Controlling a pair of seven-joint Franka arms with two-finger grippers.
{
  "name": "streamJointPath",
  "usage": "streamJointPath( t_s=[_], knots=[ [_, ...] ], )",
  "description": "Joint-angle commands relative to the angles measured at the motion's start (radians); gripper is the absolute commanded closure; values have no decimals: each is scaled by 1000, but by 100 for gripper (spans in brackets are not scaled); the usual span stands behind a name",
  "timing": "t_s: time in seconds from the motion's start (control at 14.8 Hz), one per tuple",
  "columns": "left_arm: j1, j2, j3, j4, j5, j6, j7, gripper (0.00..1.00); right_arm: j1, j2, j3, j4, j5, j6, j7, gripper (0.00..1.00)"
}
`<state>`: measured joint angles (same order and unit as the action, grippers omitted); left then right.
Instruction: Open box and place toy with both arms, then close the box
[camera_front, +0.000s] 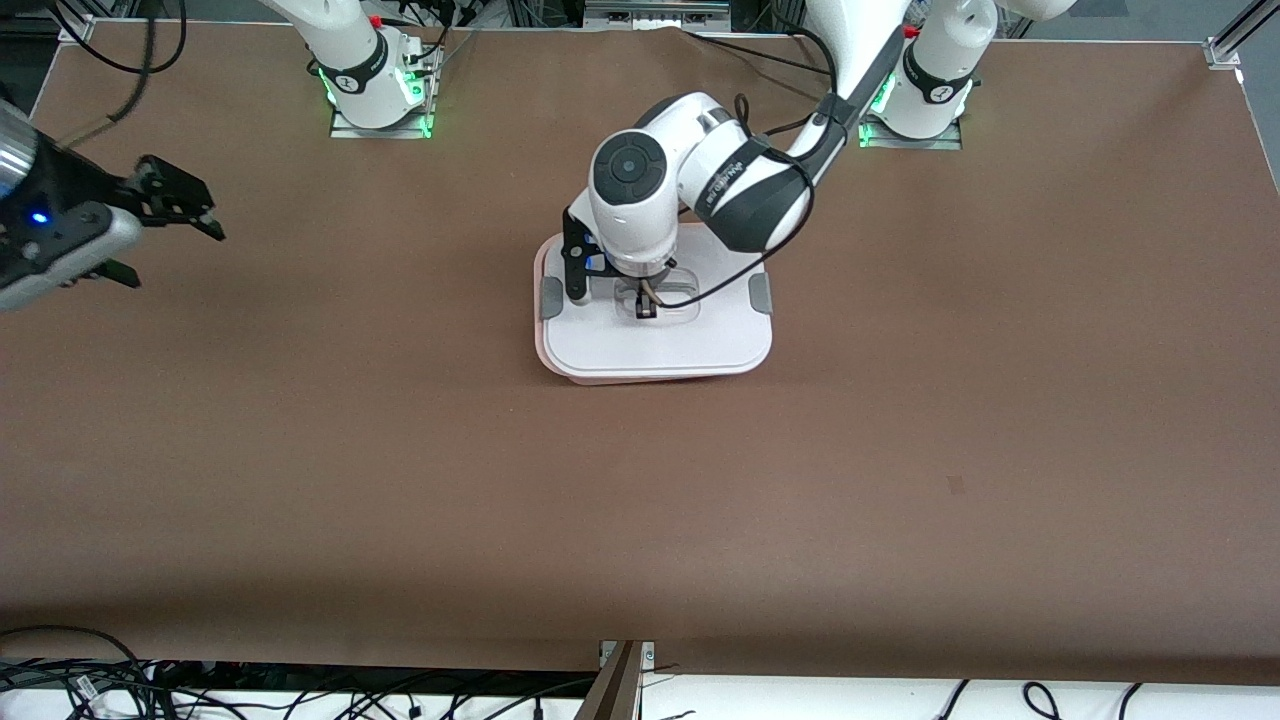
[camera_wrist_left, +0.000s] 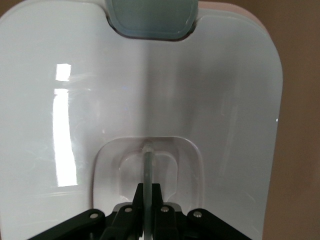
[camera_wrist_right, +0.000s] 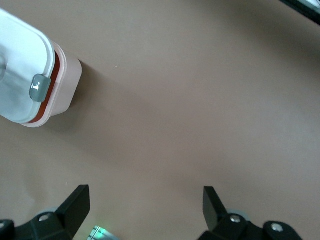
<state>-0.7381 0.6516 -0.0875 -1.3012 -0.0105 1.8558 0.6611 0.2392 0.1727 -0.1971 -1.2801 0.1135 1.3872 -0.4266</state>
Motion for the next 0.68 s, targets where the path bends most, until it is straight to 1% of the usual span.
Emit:
streamJointPath(
  t_s=[0.0,0.07,0.14,0.27,0.34,0.41,0.61],
  knots=[
    [-21,16,20,23,-20,0,-31,100,-15,-105,-5,-129,5,6,110,0],
    [-24,25,20,23,-20,12,-44,100,-32,-132,1,-166,-2,6,164,0],
    [-30,29,20,23,-19,34,-58,100,-49,-159,20,-201,-11,6,204,0],
    [-32,39,22,23,-19,46,-64,100,-99,-234,108,-304,-60,41,290,0],
    [-32,43,23,23,-19,49,-64,100,-112,-270,137,-362,-67,85,314,0],
    [-32,48,23,22,-19,51,-66,100,-112,-292,148,-405,-69,119,324,0],
    [-34,49,25,22,-16,49,-86,100,-109,-285,151,-410,-72,138,333,0]
  ],
)
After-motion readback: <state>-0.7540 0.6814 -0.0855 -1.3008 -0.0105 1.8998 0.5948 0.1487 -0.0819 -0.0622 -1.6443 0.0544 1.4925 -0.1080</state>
